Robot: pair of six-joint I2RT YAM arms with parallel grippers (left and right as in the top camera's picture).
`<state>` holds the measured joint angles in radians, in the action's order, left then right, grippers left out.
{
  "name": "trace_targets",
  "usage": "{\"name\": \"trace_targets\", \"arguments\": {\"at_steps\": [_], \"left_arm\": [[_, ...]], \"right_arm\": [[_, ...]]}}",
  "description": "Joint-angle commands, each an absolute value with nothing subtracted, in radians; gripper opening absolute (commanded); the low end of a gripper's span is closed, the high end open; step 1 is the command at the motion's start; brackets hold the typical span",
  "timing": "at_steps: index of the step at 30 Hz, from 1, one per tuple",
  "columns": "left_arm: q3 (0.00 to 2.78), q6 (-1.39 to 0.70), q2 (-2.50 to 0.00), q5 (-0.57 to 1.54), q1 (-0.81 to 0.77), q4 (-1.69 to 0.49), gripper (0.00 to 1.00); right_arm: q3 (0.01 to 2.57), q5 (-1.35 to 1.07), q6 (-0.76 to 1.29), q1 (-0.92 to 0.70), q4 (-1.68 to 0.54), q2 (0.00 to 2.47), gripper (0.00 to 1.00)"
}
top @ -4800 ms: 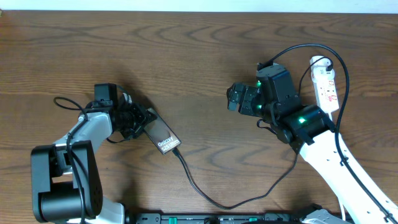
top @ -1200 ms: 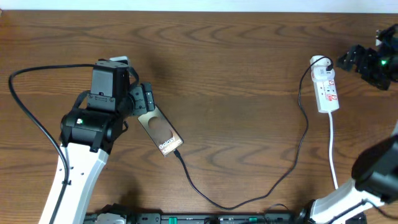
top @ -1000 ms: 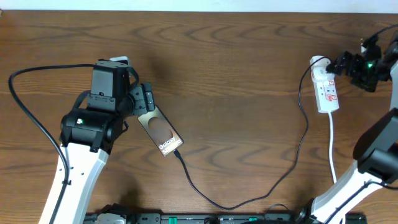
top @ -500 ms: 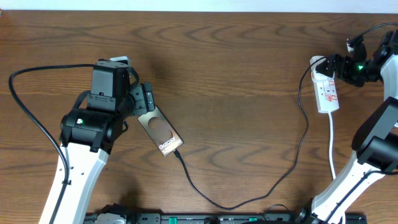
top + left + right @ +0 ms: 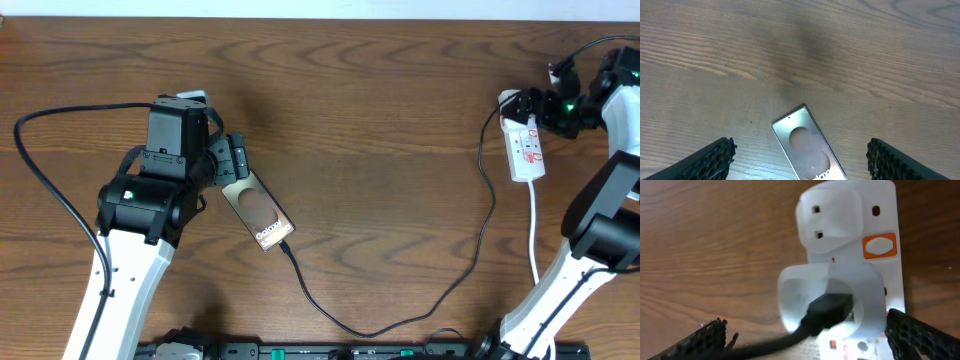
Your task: Plug charger to phone and switch on socket
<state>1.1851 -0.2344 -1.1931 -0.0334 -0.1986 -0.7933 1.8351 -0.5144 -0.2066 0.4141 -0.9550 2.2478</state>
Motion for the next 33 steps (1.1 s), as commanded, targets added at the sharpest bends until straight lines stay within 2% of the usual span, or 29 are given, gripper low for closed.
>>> {"name": "trace_targets", "arguments": {"at_steps": [1, 13, 17, 24, 33], "left_arm": [[1.196, -0.222, -1.196, -0.054, -0.201, -0.793, 0.86], [1.196, -0.222, -1.196, -0.054, -0.2, -0.793, 0.86], [1.196, -0.222, -1.196, -0.054, -0.201, -0.793, 0.86], [1.196, -0.222, -1.196, -0.054, -0.201, -0.793, 0.86], [1.196, -0.222, -1.196, -0.054, -0.201, -0.793, 0.86]], "right_arm": [[1.843, -0.541, -0.175, 0.374, -0.965, 2.318, 0.96], [1.846, -0.53, -0.165, 0.356, -0.99, 2.334, 0.94], [1.879, -0.439, -0.15, 0.361, -1.007, 2.325, 0.95], [1.991, -0.418, -0.152, 0.376, -1.059, 2.312, 0.95], [1.991, -0.417, -0.154, 0.372, -1.077, 2.313, 0.96]]}}
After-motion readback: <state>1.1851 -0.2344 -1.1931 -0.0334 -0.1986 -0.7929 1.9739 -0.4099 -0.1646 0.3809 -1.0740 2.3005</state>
